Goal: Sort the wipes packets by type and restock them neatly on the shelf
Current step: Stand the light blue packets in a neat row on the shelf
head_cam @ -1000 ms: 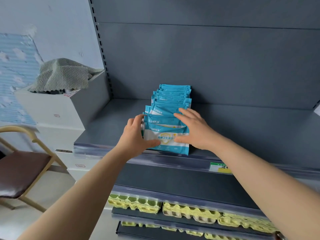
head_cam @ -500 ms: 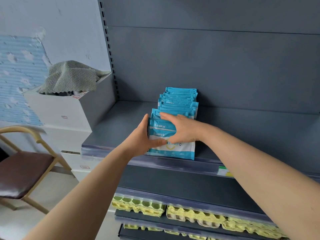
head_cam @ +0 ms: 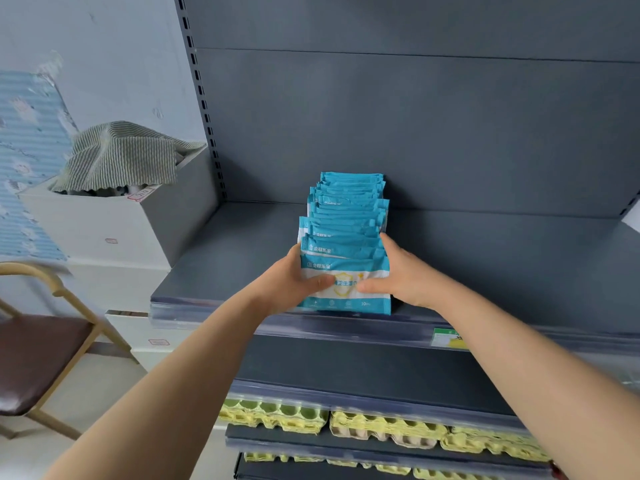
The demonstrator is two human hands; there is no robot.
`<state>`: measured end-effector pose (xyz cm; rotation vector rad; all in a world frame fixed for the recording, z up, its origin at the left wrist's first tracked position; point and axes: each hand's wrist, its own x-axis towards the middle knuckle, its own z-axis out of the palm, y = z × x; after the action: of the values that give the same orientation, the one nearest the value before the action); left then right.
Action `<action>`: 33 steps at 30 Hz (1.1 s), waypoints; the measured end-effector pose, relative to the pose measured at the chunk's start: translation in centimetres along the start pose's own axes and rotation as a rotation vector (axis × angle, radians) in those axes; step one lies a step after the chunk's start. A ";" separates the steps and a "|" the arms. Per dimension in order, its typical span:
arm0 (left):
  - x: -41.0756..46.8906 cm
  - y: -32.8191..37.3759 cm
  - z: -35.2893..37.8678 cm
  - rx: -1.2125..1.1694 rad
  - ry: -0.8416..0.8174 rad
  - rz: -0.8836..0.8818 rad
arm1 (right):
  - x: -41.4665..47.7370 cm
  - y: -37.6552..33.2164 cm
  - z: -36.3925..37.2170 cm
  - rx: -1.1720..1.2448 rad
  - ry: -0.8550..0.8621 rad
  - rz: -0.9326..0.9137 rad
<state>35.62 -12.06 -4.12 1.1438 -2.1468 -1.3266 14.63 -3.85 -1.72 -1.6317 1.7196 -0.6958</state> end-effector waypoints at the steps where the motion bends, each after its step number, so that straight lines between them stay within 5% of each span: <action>1: 0.1 -0.1 -0.3 -0.007 -0.001 -0.010 | 0.1 0.1 -0.2 0.010 0.009 0.007; 6: 0.9 0.9 -1.9 -0.082 -0.026 -0.155 | -0.1 0.4 -1.0 0.016 0.018 0.082; 13: 1.6 2.3 -1.1 -0.255 -0.185 -0.055 | 0.9 -0.1 -0.9 0.201 -0.111 0.006; 33: 0.3 1.8 -1.6 -0.286 -0.098 0.021 | -0.5 -0.2 -1.8 0.030 0.021 0.017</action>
<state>35.74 -12.76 -1.85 0.9573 -1.9463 -1.6462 13.36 -3.51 -0.40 -1.5927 1.7281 -0.7288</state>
